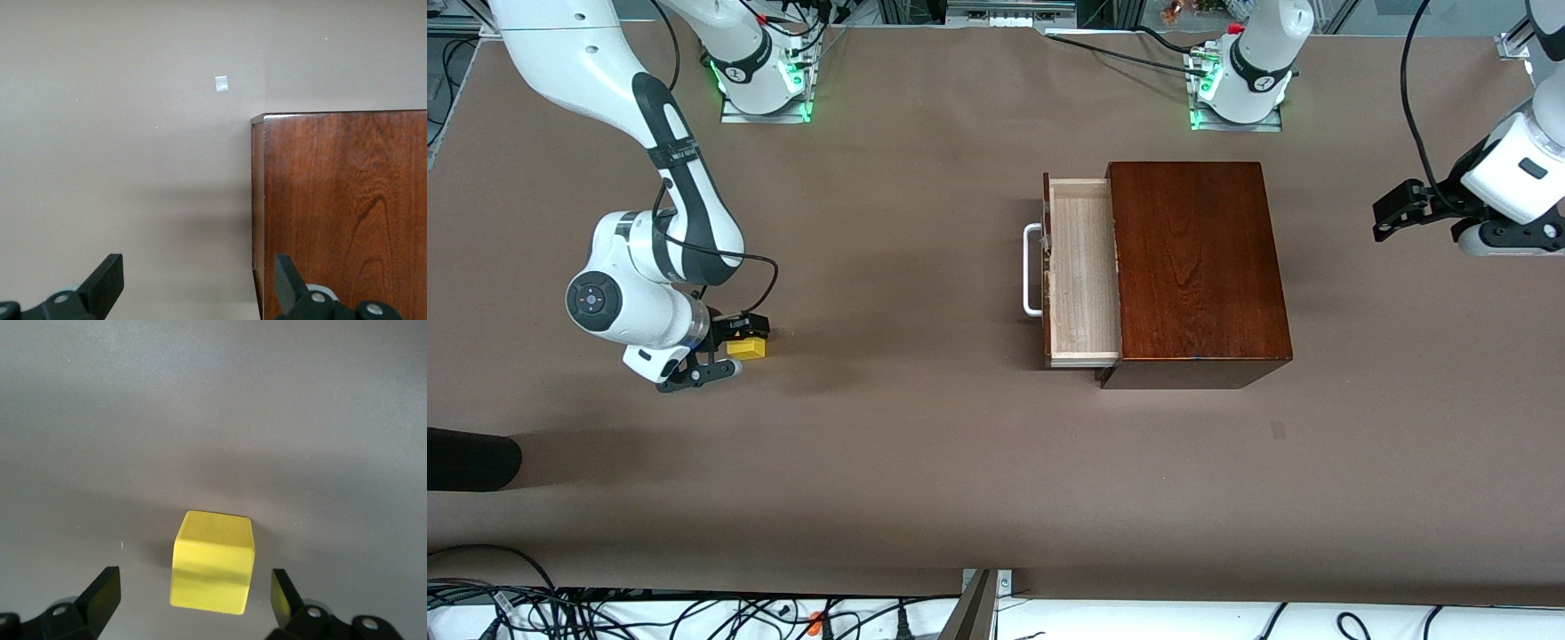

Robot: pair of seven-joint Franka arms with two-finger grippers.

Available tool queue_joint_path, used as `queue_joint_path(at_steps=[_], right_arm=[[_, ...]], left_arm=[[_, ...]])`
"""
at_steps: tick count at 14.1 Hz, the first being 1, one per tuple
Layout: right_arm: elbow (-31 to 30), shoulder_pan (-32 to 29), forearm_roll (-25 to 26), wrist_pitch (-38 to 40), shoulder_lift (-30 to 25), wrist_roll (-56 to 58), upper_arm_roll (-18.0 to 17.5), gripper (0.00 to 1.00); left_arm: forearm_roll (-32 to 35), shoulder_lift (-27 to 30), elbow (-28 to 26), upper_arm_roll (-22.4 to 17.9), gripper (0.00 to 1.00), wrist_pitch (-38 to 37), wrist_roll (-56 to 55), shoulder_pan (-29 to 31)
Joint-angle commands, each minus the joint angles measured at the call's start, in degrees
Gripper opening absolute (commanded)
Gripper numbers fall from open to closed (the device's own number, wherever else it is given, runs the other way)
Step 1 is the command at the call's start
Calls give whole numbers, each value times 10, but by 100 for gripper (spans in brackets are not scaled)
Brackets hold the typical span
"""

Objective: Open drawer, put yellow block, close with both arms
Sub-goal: 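Grasp the yellow cube with the right gripper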

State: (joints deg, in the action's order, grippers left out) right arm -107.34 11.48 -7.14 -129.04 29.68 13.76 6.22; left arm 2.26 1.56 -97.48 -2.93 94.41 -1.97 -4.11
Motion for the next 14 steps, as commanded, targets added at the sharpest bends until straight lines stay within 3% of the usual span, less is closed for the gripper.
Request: queue_joint_path(at_steps=[1,4,6,14], right_arm=[[-9,0,-11,-13,6,1,-1,99],[-23,0,-11,-38,9,3,-1,96],[-27,1,-10,-43,13,7,-1,87],[-20,1,-8,-35,15,21,-1,16]], left_arm=[[-8,24,-3,0,100,-15,10,3],[-10,25,2,5,100,-12,9,-1],[-12,17,2,5,100,-12,9,-1],[-9,17,23,4,100,-28,15,9]])
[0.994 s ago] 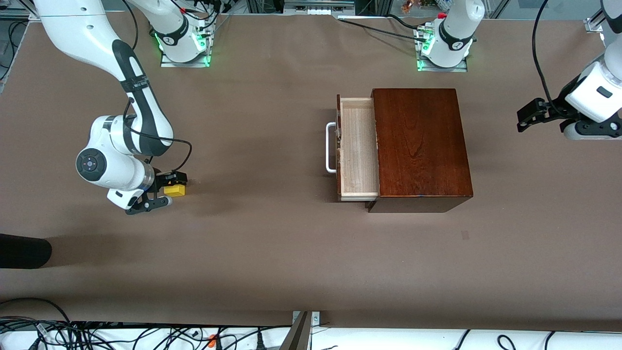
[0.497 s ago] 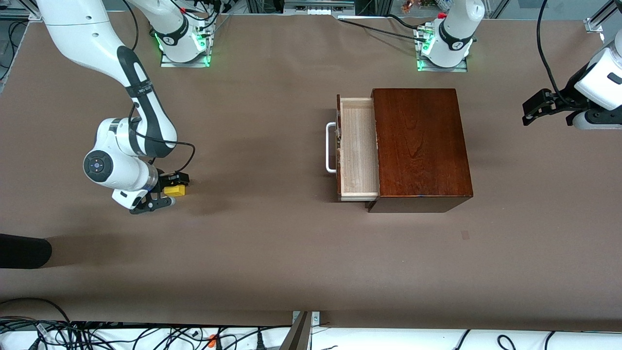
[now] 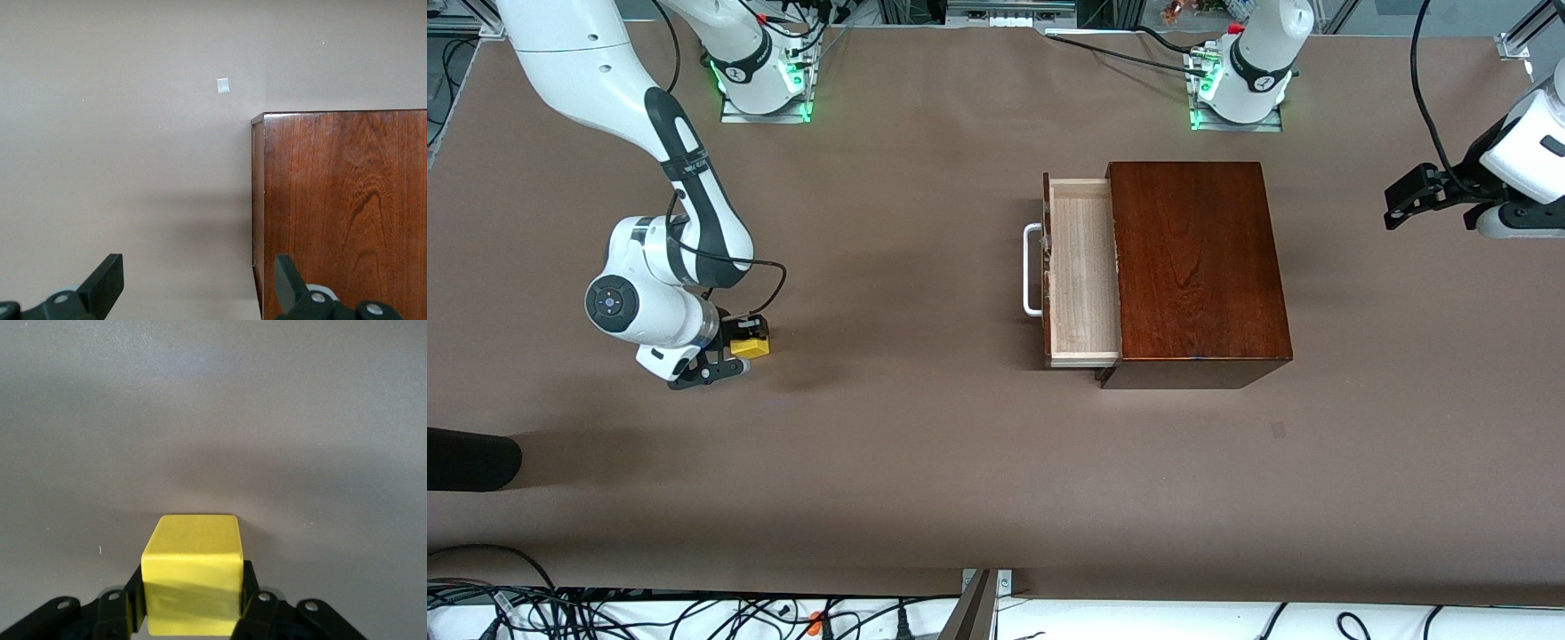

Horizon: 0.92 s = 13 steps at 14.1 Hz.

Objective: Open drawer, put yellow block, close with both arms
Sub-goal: 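Grasp the yellow cube with the right gripper, then lift and carry the yellow cube over the open drawer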

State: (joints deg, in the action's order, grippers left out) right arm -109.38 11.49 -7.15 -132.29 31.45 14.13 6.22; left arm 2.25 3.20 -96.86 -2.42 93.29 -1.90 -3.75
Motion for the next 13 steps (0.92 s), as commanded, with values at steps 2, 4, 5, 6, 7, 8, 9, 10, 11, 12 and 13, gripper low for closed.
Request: queue_joint_path(at_steps=[2,4,5,6,7,8,9,10,11,12,13], right_arm=[[11,2,-3,3,-13,28,-2,14],[35,17,2,40,-24,28,-6,14],[56,26,4,68,-25,28,-7,14],[81,41,4,96,-25,29,-7,14],[109,57,4,132,-25,34,-7,14],[141,77,4,166,-24,34,-7,14],[169,101,4,192,-24,33,-7,14],[189,128,4,209,-24,32,-6,14],[198,150,4,211,-27,34,-7,14],[200,172,4,211,-38,34,-9,14],[203,199,8,207,-42,34,-9,14]], left_arm=[[-9,0,18,1,100,-22,16,3],[-10,0,19,2,100,-23,15,2],[-10,0,19,2,100,-23,15,2],[-10,0,19,1,100,-23,15,3],[-11,0,19,1,100,-23,15,3],[-11,-1,19,1,100,-23,15,3],[-11,0,19,1,100,-23,16,3],[-10,-1,19,1,100,-23,16,3],[-9,-1,19,1,100,-22,16,3],[-9,-3,25,1,100,-22,17,2],[-9,-3,25,2,100,-22,16,-1]])
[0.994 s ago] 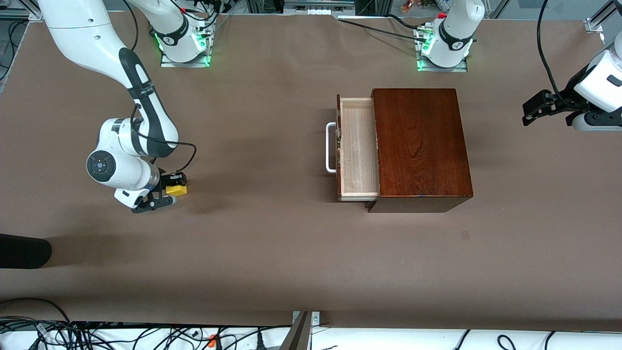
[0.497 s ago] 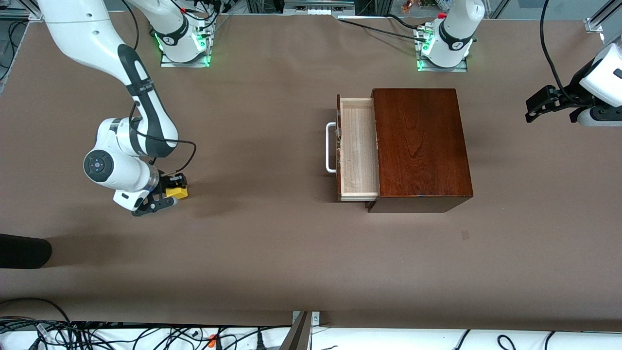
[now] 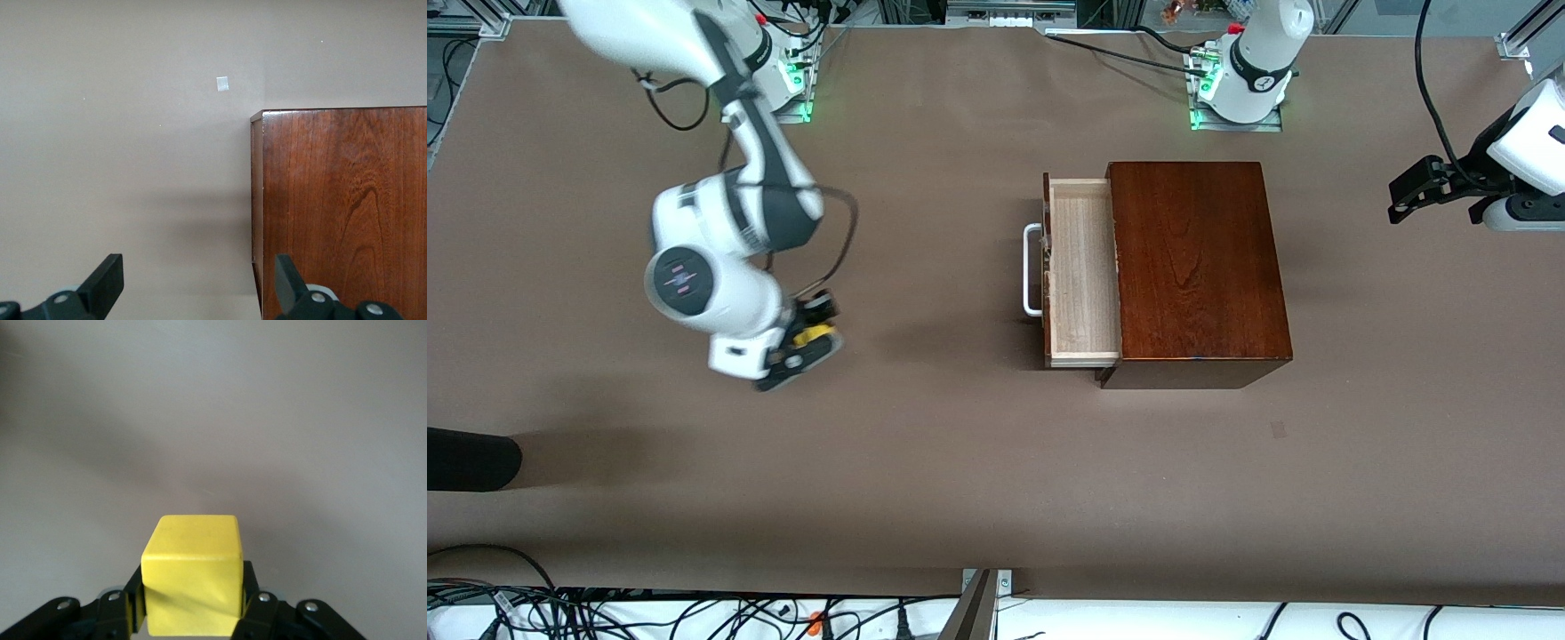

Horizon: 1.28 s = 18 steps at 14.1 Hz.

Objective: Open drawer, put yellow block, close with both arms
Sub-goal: 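Lift and carry the yellow cube over the open drawer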

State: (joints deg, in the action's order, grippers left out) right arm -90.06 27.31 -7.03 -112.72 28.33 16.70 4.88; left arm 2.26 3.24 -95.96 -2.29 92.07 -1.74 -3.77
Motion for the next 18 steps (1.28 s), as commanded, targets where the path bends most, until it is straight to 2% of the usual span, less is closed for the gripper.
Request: queue_joint_path(at_steps=[1,3,8,11,13,15,18], right_arm=[[26,66,27,12,-11,9,3,14],[74,126,84,17,-1,10,3,14],[166,250,88,23,32,11,2,16],[217,281,94,29,65,10,-23,17],[266,306,98,44,99,9,-23,17],[270,324,119,38,118,11,-21,16],[271,326,126,21,136,54,-23,16]], left_arm=[[-9,-3,17,1,100,-9,14,-3],[-10,-4,17,4,100,-8,14,-4],[-11,-10,17,11,100,-5,14,-5],[-11,-14,22,18,100,-5,14,-5],[-11,-18,24,18,100,-4,14,-5],[-11,-18,24,18,100,-6,15,-5],[-11,-18,24,18,100,-6,14,-5]])
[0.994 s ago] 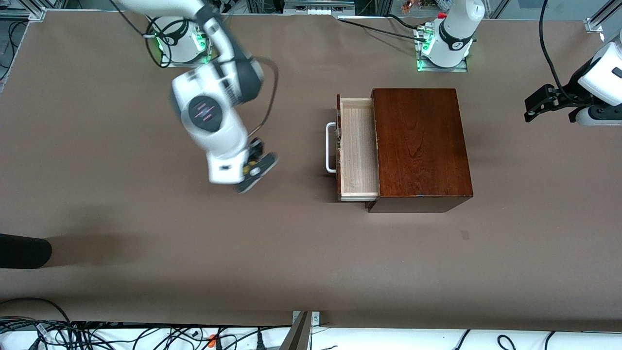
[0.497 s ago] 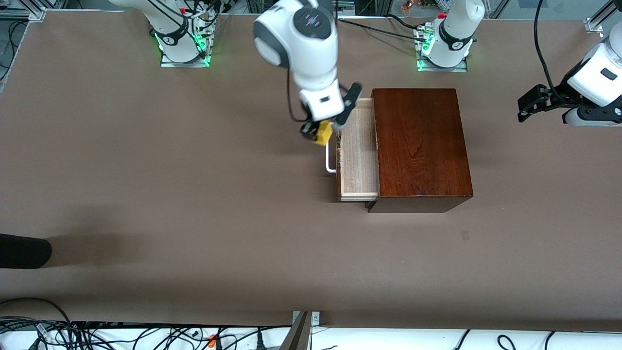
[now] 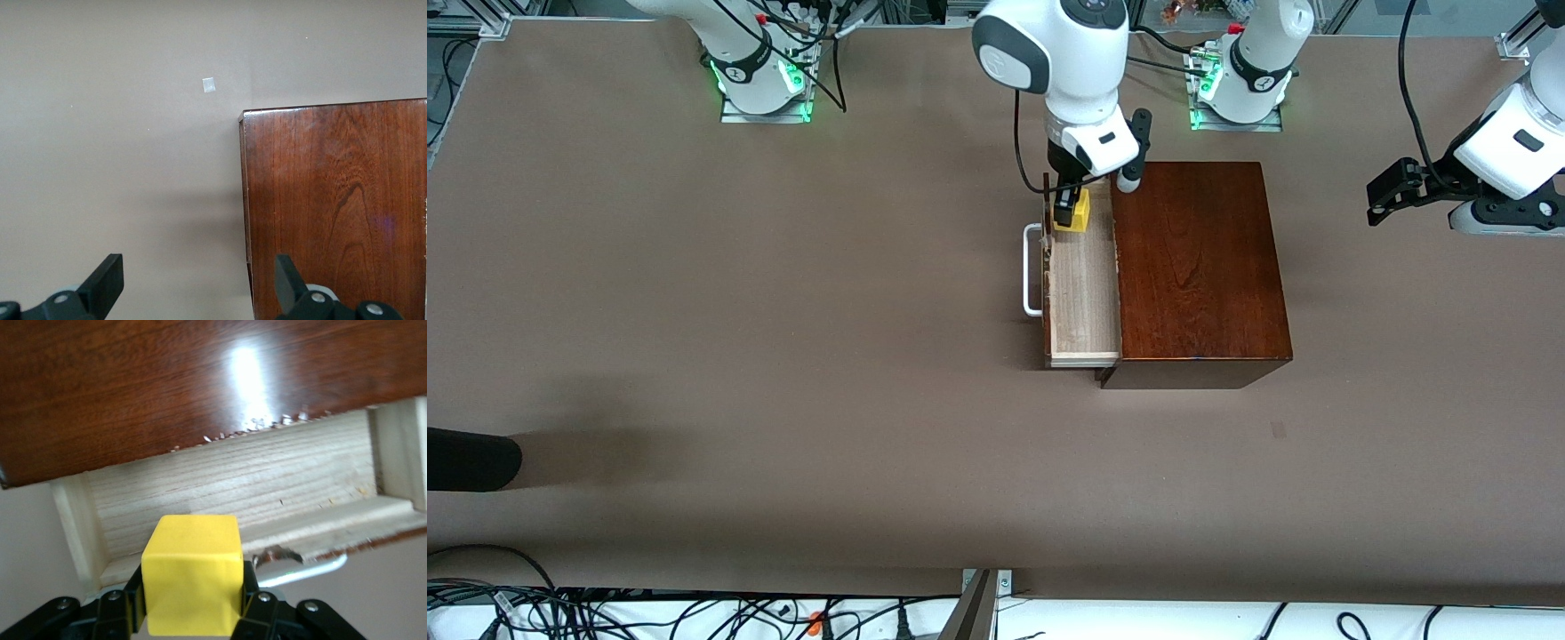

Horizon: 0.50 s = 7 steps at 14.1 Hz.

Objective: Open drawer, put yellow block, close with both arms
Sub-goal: 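Lower the cube into the drawer and open the right gripper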

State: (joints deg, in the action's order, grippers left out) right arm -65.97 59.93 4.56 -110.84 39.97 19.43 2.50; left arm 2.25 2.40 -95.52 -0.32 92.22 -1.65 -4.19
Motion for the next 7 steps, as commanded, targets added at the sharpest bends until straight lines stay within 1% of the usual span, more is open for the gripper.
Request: queue_joint_path(at_steps=[1,4,7], right_arm=[[30,4,11,1,21,27,0,16],[29,6,12,-23,40,33,0,16],[29,5,22,-48,61,73,2,16]], left_arm=[[-11,-10,20,-2,100,-7,13,-1],[-11,-10,20,-2,100,-7,13,-1],[-11,-10,20,2,100,-7,13,-1]])
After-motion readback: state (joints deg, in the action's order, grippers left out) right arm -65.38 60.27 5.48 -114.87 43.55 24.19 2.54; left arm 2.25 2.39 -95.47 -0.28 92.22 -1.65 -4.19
